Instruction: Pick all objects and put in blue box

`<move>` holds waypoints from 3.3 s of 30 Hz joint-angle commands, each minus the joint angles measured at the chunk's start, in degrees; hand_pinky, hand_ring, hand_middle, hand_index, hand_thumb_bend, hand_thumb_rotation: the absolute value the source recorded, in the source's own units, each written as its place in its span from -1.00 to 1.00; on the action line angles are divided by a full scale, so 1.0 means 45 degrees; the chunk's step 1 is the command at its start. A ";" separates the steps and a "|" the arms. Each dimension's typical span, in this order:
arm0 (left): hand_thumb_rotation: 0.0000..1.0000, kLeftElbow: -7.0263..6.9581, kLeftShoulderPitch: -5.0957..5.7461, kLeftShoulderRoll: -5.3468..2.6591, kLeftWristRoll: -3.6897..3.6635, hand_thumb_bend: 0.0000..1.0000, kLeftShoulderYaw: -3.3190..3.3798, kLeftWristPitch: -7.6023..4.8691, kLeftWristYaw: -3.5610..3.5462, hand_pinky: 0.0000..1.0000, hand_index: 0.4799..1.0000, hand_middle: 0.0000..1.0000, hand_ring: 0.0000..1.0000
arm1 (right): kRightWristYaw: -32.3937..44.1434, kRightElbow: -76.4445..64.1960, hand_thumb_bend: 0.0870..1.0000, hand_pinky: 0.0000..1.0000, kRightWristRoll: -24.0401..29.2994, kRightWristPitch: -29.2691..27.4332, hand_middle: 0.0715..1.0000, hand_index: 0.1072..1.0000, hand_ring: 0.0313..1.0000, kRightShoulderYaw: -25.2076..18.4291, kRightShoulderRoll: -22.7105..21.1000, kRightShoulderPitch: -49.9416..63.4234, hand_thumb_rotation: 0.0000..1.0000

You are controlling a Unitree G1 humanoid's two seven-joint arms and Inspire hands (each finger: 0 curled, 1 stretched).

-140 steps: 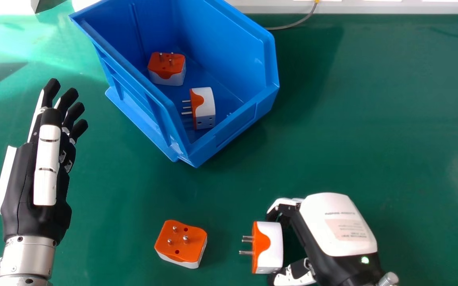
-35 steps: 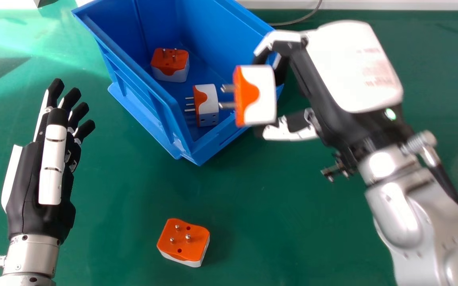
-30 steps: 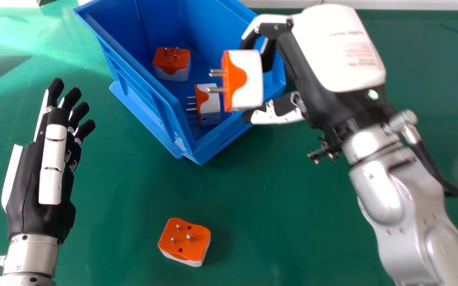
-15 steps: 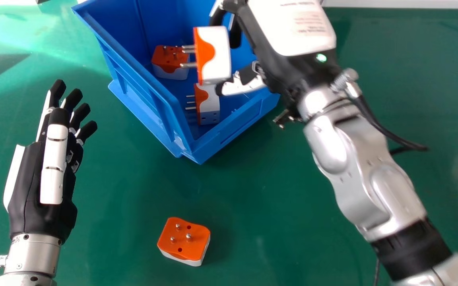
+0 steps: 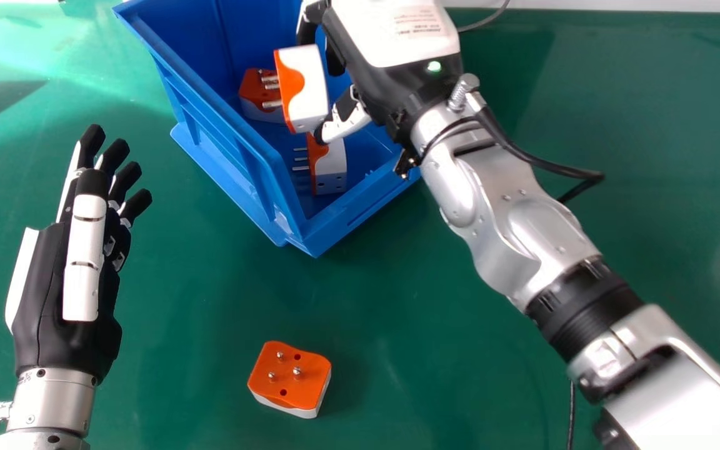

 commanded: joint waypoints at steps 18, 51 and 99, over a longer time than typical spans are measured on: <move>0.89 -0.0302 0.0200 -0.0006 -0.0027 -0.05 0.0032 -0.0285 -0.0082 0.87 0.93 0.93 0.90 | -0.1500 0.3640 -0.06 -0.35 0.0325 0.0189 -0.15 -0.15 -0.24 0.1308 0.0477 -0.1919 -1.00; 0.88 -0.0221 0.0172 0.0019 0.0128 0.01 0.0049 -0.0416 0.0031 0.87 0.94 0.93 0.90 | -0.1305 0.4172 0.15 -0.20 0.0637 0.1091 0.10 0.13 0.01 0.2090 0.0372 -0.1943 -0.61; 0.87 -0.0134 -0.0053 0.0064 0.0167 0.03 0.0078 -0.0314 0.0026 0.84 0.94 0.94 0.91 | 0.2294 -0.4880 0.96 0.84 -0.0891 0.2084 1.00 0.98 0.99 0.2048 -0.2939 0.0152 -0.19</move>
